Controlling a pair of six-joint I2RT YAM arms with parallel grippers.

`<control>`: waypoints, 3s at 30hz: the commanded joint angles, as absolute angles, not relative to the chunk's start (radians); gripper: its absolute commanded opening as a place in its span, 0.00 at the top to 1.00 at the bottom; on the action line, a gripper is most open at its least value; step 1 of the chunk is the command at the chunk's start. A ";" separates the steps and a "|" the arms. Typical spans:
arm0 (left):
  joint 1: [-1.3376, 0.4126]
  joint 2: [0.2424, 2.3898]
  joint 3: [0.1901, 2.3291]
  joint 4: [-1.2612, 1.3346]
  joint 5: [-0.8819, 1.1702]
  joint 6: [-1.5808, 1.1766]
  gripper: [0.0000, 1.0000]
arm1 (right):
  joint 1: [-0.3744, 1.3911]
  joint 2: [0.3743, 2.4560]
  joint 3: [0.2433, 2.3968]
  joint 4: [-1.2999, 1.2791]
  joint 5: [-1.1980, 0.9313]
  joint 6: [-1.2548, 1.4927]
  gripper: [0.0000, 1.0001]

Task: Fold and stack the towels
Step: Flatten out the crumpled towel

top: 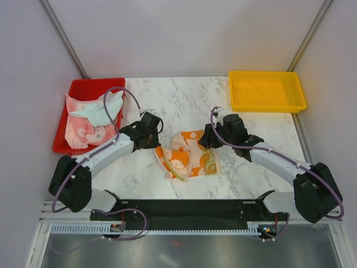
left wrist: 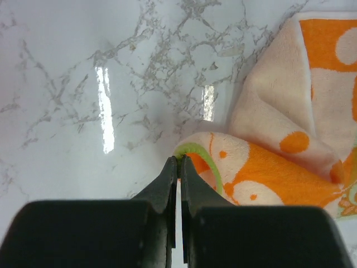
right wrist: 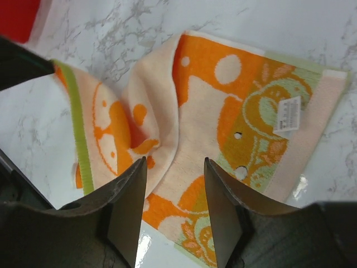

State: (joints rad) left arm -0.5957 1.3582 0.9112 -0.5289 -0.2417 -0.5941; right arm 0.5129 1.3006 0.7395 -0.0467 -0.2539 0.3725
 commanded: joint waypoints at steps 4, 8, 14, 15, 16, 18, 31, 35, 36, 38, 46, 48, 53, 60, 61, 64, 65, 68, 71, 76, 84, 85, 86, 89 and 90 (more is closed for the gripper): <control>-0.546 1.551 1.058 -0.460 -0.074 -0.618 0.98 | 0.738 1.249 0.635 0.087 -0.152 0.246 0.45; -0.532 1.598 1.083 -0.446 -0.029 -0.612 0.98 | 0.897 1.226 0.598 0.090 -0.039 0.184 0.45; -0.515 1.632 1.103 -0.445 -0.006 -0.595 0.98 | 1.067 1.224 0.598 0.066 0.032 0.101 0.43; -0.514 1.638 1.103 -0.443 -0.005 -0.589 0.98 | 1.104 1.229 0.603 0.052 0.069 0.095 0.42; -0.511 1.640 1.104 -0.445 -0.005 -0.591 0.98 | 1.121 1.235 0.606 0.049 0.084 0.088 0.41; -0.509 1.644 1.100 -0.442 -0.005 -0.586 0.98 | 1.162 1.270 0.620 0.041 0.113 0.078 0.41; -0.497 1.646 1.075 -0.440 -0.005 -0.568 0.98 | 1.276 1.448 0.664 0.101 0.356 0.060 0.51; -0.497 1.638 1.066 -0.428 0.029 -0.558 0.98 | 1.278 1.408 0.649 0.127 0.446 0.048 0.83; -0.497 1.632 1.065 -0.425 0.034 -0.554 0.98 | 1.276 1.398 0.647 0.133 0.478 0.046 0.99; -0.497 1.617 1.063 -0.423 0.047 -0.549 0.98 | 1.278 1.359 0.644 0.133 0.515 0.038 1.00; -0.499 1.309 1.083 -0.439 0.153 -0.522 0.98 | 1.276 1.105 0.751 -0.075 0.707 0.089 1.00; -0.500 1.234 1.104 -0.456 0.230 -0.509 0.98 | 1.278 1.054 0.805 -0.194 0.713 0.112 1.00; -0.509 0.965 1.159 -0.459 0.394 -0.570 0.98 | 1.292 0.836 0.951 -0.313 0.629 0.100 1.00; -0.535 0.896 1.394 -0.433 0.541 -0.676 0.98 | 1.292 0.759 1.264 -0.351 0.432 0.032 1.00; -0.535 0.903 1.463 -0.434 0.558 -0.684 0.98 | 1.292 0.776 1.338 -0.351 0.420 0.028 1.00; -0.535 0.951 1.543 -0.436 0.539 -0.696 0.98 | 1.292 0.845 1.459 -0.354 0.466 -0.033 1.00; -0.535 0.969 1.584 -0.463 0.514 -0.690 0.98 | 1.292 0.866 1.482 -0.356 0.504 -0.052 1.00; -0.534 1.054 1.650 -0.534 0.417 -0.640 0.98 | 1.290 0.959 1.542 -0.351 0.725 -0.158 1.00; -0.534 1.141 1.686 -0.583 0.283 -0.571 0.98 | 1.272 1.054 1.555 -0.315 0.891 -0.258 1.00; -0.514 1.278 1.686 -0.612 0.047 -0.499 0.98 | 0.840 1.161 1.452 -0.292 0.573 -0.120 1.00; -0.384 1.708 1.759 -0.391 0.126 -0.399 0.98 | 0.436 1.491 1.367 -0.009 0.102 -0.018 1.00; -0.365 1.756 1.820 -0.358 0.146 -0.390 0.98 | 0.417 1.584 1.415 0.020 0.065 -0.018 1.00; -0.354 1.814 1.857 -0.341 0.169 -0.368 0.98 | 0.398 1.633 1.451 0.028 0.033 -0.020 1.00; -0.316 2.024 2.046 -0.337 0.274 -0.330 0.98 | 0.344 1.799 1.558 0.072 -0.086 -0.031 1.00; -0.302 2.107 2.087 -0.339 0.287 -0.321 0.98 | 0.318 1.869 1.612 0.078 -0.113 -0.031 1.00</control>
State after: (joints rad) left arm -0.3351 1.9968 1.9457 -0.4232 0.1864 -0.4156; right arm 0.3603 1.7699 1.4792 -0.0608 0.0753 -0.0441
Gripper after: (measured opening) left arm 0.043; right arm 0.032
